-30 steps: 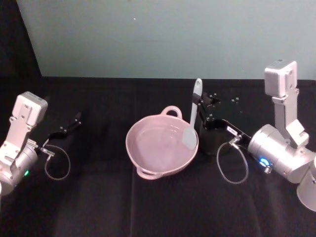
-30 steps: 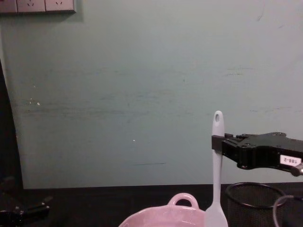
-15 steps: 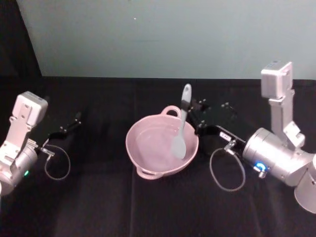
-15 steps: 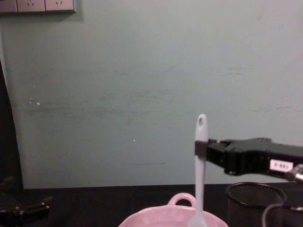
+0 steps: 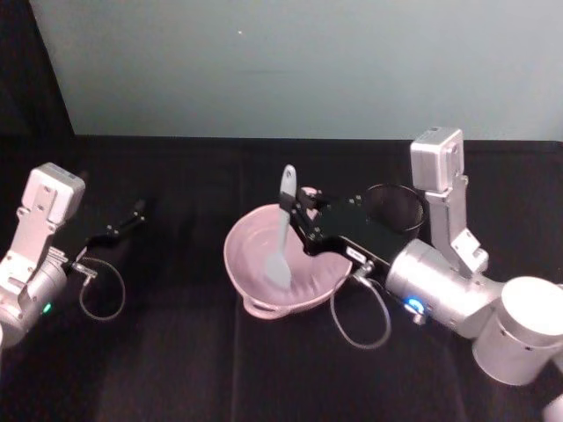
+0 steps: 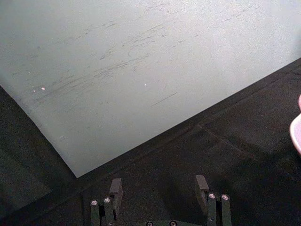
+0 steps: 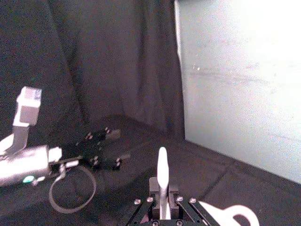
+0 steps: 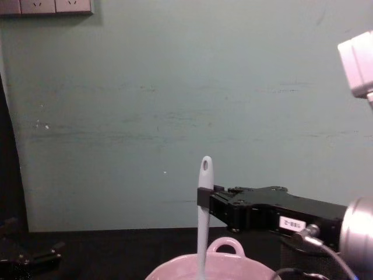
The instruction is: Use the one hand to pick up the spoon and stir the clear water in the bowl.
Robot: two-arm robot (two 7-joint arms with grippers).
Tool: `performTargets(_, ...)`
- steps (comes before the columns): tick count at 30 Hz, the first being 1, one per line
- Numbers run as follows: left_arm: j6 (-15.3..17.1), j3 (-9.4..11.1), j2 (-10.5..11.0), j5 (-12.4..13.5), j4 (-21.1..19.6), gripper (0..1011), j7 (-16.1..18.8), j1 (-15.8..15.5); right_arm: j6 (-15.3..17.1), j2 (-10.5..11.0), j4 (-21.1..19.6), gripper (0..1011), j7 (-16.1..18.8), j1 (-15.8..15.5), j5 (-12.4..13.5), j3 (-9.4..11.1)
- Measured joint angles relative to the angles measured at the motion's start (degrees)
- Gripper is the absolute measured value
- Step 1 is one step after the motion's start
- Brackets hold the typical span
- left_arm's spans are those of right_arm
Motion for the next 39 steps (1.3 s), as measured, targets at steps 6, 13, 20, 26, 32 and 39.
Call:
performTargets(6, 0.0, 0.0, 0.0, 0.0, 0.0, 1011, 0.0, 0.0, -4.0, -3.4, 5.3, 109, -2.3, 2.3, -1.9, -0.5)
performTargets(13, 0.0, 0.0, 0.0, 0.0, 0.0, 1011, 0.0, 0.0, -5.9, -5.9, 10.1, 109, -4.9, 4.2, -4.0, 0.7)
performTargets(20, 0.0, 0.0, 0.0, 0.0, 0.0, 1011, 0.0, 0.0, -6.6, -5.4, 9.5, 110, -6.4, 3.5, -6.2, 2.9)
performTargets(26, 0.0, 0.0, 0.0, 0.0, 0.0, 1011, 0.0, 0.0, -4.8, -3.6, 6.5, 109, -5.7, 1.8, -6.4, 4.3)
performTargets(32, 0.0, 0.0, 0.0, 0.0, 0.0, 1011, 0.0, 0.0, -1.8, -1.2, 1.2, 110, -3.0, -1.4, -4.4, 4.9)
performTargets(39, 0.0, 0.0, 0.0, 0.0, 0.0, 1011, 0.0, 0.0, -0.8, -0.7, -1.0, 110, -1.3, -3.2, -2.9, 3.2)
